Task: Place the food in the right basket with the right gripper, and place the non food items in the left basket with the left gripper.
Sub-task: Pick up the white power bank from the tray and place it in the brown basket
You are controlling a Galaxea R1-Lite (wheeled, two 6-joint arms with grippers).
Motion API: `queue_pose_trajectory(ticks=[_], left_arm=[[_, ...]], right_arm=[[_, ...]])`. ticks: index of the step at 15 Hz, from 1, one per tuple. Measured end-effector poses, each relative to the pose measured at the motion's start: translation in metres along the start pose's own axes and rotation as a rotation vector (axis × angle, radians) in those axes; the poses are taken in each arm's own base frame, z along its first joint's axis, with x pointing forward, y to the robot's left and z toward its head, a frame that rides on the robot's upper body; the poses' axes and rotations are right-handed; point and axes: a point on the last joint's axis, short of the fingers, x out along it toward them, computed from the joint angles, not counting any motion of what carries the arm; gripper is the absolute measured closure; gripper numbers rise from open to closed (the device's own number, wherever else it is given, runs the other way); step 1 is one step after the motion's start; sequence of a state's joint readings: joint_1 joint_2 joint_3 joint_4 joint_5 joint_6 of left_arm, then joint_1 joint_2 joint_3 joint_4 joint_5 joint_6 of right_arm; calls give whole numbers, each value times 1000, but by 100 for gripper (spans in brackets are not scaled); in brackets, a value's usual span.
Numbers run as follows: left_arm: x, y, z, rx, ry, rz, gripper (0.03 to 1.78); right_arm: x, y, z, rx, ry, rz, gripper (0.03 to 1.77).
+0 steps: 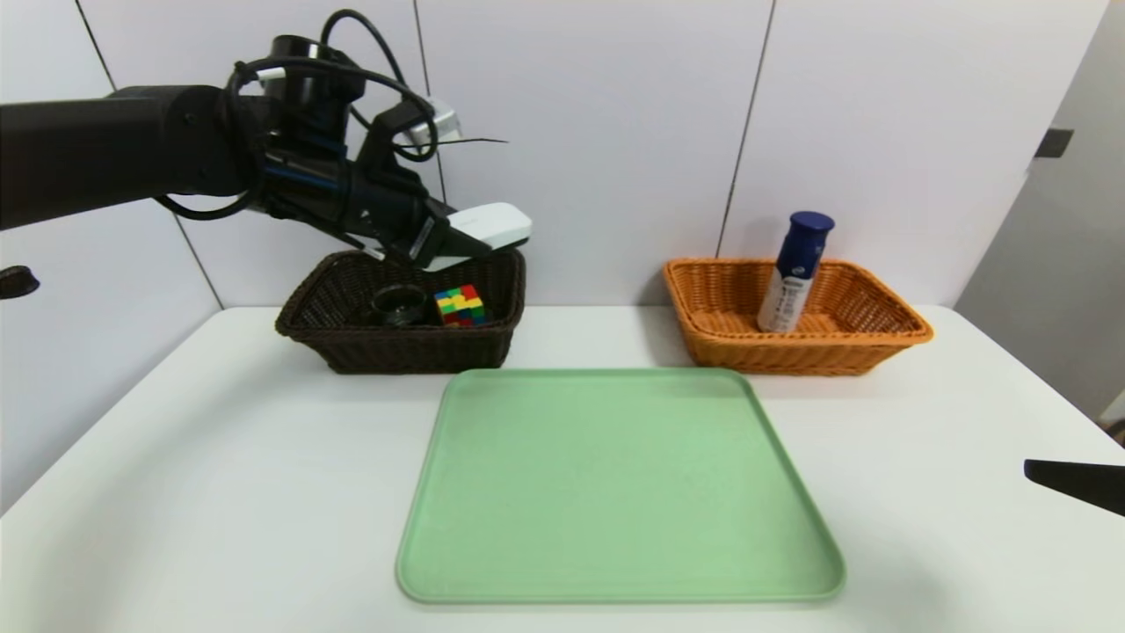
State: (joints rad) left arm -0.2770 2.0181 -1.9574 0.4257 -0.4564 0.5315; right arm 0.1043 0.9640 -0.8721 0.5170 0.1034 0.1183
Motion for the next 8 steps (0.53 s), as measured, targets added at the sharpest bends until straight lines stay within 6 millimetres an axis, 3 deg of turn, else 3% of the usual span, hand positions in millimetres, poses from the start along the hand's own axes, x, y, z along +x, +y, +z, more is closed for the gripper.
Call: queue_pose_trajectory(ticks=[4, 8], left_arm=[[-20, 31, -27, -49, 52, 36, 80], [-23, 46, -49, 3, 68, -10, 81]], right_arm=[[-2, 0, -1, -2, -2, -3, 11], [-5, 0, -4, -4, -7, 1, 10]])
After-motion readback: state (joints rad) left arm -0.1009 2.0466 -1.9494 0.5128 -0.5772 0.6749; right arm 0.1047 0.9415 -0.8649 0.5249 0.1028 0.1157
